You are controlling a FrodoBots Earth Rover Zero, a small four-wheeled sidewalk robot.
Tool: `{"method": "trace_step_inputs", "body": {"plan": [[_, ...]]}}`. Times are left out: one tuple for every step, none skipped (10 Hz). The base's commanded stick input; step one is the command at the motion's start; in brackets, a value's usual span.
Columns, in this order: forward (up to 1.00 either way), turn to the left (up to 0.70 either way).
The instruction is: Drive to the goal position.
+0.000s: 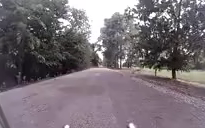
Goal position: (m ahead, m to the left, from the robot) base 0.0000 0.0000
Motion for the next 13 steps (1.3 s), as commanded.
{"method": "trace_step_inputs", "body": {"plan": [[0.49,0.0],[0.66,0.0],[0.7,0.0],[0.7,0.0],[0.7,0.0],[0.7,0.0],[0.7,0.0],[0.7,0.0],[0.7,0.0],[0.7,0.0],[0.7,0.0],[0.7,0.0],[0.7,0.0]]}}
